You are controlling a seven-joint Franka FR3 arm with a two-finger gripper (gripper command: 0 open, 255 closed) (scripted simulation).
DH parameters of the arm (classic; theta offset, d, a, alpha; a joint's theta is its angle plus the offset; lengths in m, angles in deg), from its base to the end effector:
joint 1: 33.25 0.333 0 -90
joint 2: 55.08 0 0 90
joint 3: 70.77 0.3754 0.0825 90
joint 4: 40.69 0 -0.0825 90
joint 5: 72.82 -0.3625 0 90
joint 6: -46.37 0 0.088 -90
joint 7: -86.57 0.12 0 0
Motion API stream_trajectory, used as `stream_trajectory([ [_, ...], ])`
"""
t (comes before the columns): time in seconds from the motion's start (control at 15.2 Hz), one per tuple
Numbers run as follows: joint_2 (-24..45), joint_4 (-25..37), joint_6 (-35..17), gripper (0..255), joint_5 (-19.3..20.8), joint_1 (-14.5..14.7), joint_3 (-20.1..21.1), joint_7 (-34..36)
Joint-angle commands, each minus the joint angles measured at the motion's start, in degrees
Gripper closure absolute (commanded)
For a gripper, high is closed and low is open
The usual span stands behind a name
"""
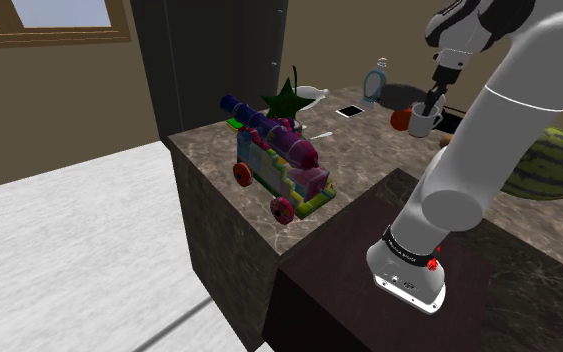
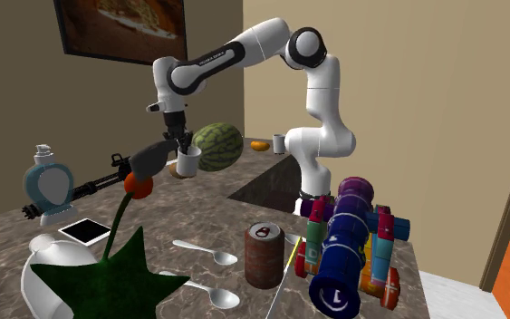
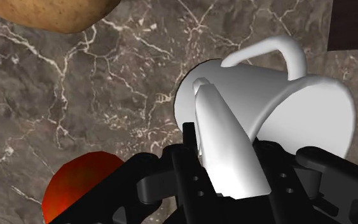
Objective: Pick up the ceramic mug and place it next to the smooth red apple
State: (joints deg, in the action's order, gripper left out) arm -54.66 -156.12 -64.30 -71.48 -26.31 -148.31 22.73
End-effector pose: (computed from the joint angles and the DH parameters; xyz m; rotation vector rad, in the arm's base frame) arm 0.1732 -0.4938 0.4996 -3.0687 0.1676 0.0911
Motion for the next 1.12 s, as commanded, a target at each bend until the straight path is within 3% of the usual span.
stream_trajectory([
  [0.0, 2.29, -1.12, -1.68, 255, -2.35, -0.50, -0.23, -1.72],
  [0.86, 13.29, -6.33, -10.12, 255, -14.30, -8.88, 6.38, -10.19],
  [1.06, 13.69, -6.51, -10.47, 255, -14.75, -9.30, 6.79, -10.50],
])
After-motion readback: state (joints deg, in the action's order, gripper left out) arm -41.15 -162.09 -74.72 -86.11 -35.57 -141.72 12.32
